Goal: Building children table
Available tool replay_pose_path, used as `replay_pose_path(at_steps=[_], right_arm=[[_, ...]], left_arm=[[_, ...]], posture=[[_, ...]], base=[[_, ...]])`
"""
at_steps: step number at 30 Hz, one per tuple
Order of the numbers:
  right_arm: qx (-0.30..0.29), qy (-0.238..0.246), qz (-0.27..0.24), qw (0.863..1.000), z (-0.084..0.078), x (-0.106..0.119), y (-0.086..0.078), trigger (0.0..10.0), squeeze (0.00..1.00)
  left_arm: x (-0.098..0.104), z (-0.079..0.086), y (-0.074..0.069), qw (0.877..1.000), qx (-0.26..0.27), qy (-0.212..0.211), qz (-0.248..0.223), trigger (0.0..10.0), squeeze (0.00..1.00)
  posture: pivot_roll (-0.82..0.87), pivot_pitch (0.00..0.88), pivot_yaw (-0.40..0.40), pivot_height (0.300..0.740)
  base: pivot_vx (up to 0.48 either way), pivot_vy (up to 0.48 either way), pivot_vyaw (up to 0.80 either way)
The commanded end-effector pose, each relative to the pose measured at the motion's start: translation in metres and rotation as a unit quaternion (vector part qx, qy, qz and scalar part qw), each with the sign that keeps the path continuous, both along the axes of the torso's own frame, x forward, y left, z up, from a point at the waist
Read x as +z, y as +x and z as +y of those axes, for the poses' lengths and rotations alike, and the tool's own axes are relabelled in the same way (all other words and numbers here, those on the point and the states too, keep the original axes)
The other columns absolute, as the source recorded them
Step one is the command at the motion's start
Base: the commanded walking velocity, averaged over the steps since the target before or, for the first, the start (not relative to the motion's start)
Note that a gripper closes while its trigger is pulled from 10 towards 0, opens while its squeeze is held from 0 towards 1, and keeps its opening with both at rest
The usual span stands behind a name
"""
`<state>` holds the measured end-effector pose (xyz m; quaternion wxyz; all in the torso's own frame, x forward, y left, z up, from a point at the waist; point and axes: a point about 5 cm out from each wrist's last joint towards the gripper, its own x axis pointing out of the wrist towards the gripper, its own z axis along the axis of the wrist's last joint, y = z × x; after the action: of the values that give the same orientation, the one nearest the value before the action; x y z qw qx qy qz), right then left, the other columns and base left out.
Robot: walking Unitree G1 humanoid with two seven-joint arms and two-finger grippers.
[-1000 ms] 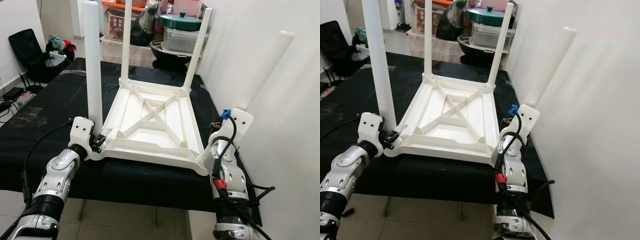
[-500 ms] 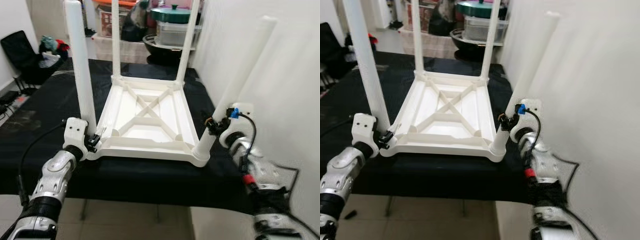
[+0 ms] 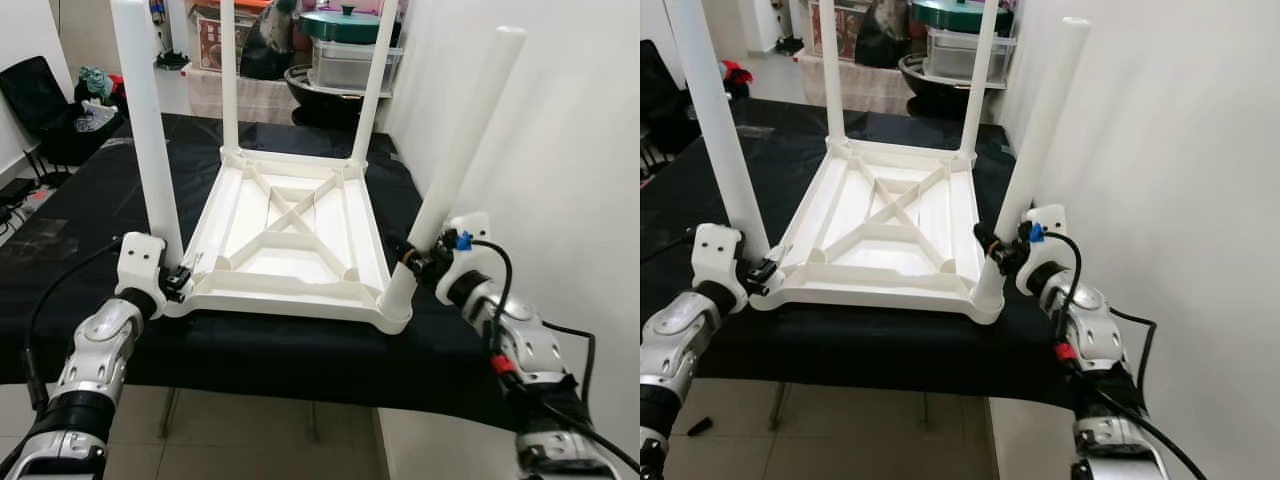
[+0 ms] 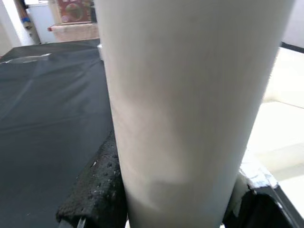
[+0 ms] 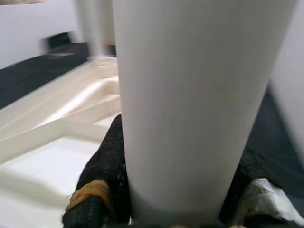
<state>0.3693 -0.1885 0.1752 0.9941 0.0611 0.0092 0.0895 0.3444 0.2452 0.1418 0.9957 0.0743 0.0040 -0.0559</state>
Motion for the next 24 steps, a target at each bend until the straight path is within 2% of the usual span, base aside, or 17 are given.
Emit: replay_pose_path(at_steps=[1, 2, 3, 4, 5, 6, 7, 9, 10, 11, 12, 13, 14, 15, 18, 19, 24], right_arm=[[-0.269, 0.061, 0.104, 0.955, -0.057, -0.036, -0.007, 0.0, 0.0], [-0.269, 0.061, 0.104, 0.955, -0.057, -0.036, -0.007, 0.0, 0.0], [-0.361, 0.094, 0.14, 0.917, -0.064, -0.051, -0.015, 0.0, 0.0], [-0.361, 0.094, 0.14, 0.917, -0.064, -0.051, -0.015, 0.0, 0.0], [-0.413, 0.126, 0.159, 0.888, -0.057, -0.063, -0.023, 0.0, 0.0], [-0.413, 0.126, 0.159, 0.888, -0.057, -0.063, -0.023, 0.0, 0.0], [-0.439, 0.139, 0.174, 0.87, -0.039, -0.072, -0.032, 0.0, 0.0], [-0.439, 0.139, 0.174, 0.87, -0.039, -0.072, -0.032, 0.0, 0.0], [-0.438, 0.141, 0.178, 0.87, -0.017, -0.073, -0.037, 0.0, 0.0], [-0.373, 0.141, 0.176, 0.9, 0.011, -0.068, -0.035, 0.0, 0.0], [-0.373, 0.141, 0.176, 0.9, 0.011, -0.068, -0.035, 0.0, 0.0], [-0.315, 0.131, 0.159, 0.926, 0.029, -0.06, -0.033, 7.3, 0.0], [-0.257, 0.122, 0.125, 0.951, 0.039, -0.049, -0.031, 10.0, 1.0], [-0.257, 0.122, 0.125, 0.951, 0.039, -0.049, -0.031, 10.0, 1.0], [-0.17, 0.098, 0.065, 0.978, 0.036, -0.03, -0.021, 10.0, 1.0], [-0.138, 0.073, 0.035, 0.987, 0.028, -0.021, -0.016, 10.0, 0.05], [-0.027, 0.024, -0.029, 0.999, 0.008, 0.002, -0.009, 10.0, 0.0]], left_arm=[[-0.003, 0.01, -0.002, 1.0, 0.022, 0.014, 0.008, 10.0, 0.0], [-0.003, 0.01, -0.002, 1.0, 0.022, 0.014, 0.008, 10.0, 0.0], [-0.003, 0.007, -0.002, 1.0, 0.017, 0.013, 0.008, 10.0, 0.0], [-0.003, 0.007, -0.002, 1.0, 0.017, 0.013, 0.008, 10.0, 0.0], [-0.003, 0.005, -0.001, 1.0, 0.014, 0.013, 0.007, 10.0, 0.0], [-0.003, 0.005, -0.001, 1.0, 0.014, 0.013, 0.007, 10.0, 0.0], [-0.002, 0.005, -0.001, 1.0, 0.015, 0.013, 0.006, 10.0, 0.0], [-0.002, 0.005, -0.001, 1.0, 0.015, 0.013, 0.006, 10.0, 0.0], [-0.001, 0.007, -0.001, 1.0, 0.017, 0.015, 0.007, 10.0, 0.0], [0.0, 0.01, -0.001, 1.0, 0.02, 0.016, 0.007, 10.0, 0.0], [0.0, 0.01, -0.001, 1.0, 0.02, 0.016, 0.007, 10.0, 0.0], [0.0, 0.012, -0.001, 1.0, 0.023, 0.017, 0.006, 10.0, 0.0], [0.0, 0.012, -0.001, 1.0, 0.024, 0.017, 0.006, 10.0, 0.0], [0.0, 0.012, -0.001, 1.0, 0.024, 0.017, 0.006, 10.0, 0.0], [-0.001, 0.01, -0.001, 1.0, 0.022, 0.015, 0.006, 10.0, 0.0], [-0.002, 0.009, -0.001, 1.0, 0.022, 0.014, 0.006, 10.0, 0.0], [-0.002, 0.01, -0.002, 1.0, 0.023, 0.014, 0.006, 10.0, 0.0]], posture=[[0.08, 0.0, -0.094, 0.74], [0.08, 0.0, -0.094, 0.74], [0.09, 0.0, -0.101, 0.74], [0.09, 0.0, -0.101, 0.74], [0.09, 0.0, -0.101, 0.74], [0.09, 0.0, -0.101, 0.74], [0.09, 0.0, -0.097, 0.74], [0.09, 0.0, -0.097, 0.74], [0.09, 0.0, -0.098, 0.74], [0.09, 0.0, -0.1, 0.74], [0.09, 0.0, -0.1, 0.74], [0.09, 0.0, -0.101, 0.74], [0.09, 0.0, -0.101, 0.74], [0.09, 0.0, -0.101, 0.74], [0.09, 0.0, -0.107, 0.74], [0.09, 0.0, -0.107, 0.74], [0.08, 0.0, -0.11, 0.74]], base=[[0.0, 0.0, 0.0], [0.0, 0.0, 0.0], [0.0, 0.0, 0.0], [0.0, 0.0, 0.0], [0.0, 0.0, 0.0], [0.0, 0.0, 0.0], [0.0, 0.0, 0.0], [0.0, 0.0, 0.0], [0.0, 0.0, 0.0], [0.0, 0.0, 0.0], [0.0, 0.0, 0.0], [0.0, 0.0, 0.0], [0.0, 0.0, 0.0], [0.0, 0.0, 0.0], [0.0, 0.0, 0.0], [0.0, 0.0, 0.0], [0.0, 0.0, 0.0]])
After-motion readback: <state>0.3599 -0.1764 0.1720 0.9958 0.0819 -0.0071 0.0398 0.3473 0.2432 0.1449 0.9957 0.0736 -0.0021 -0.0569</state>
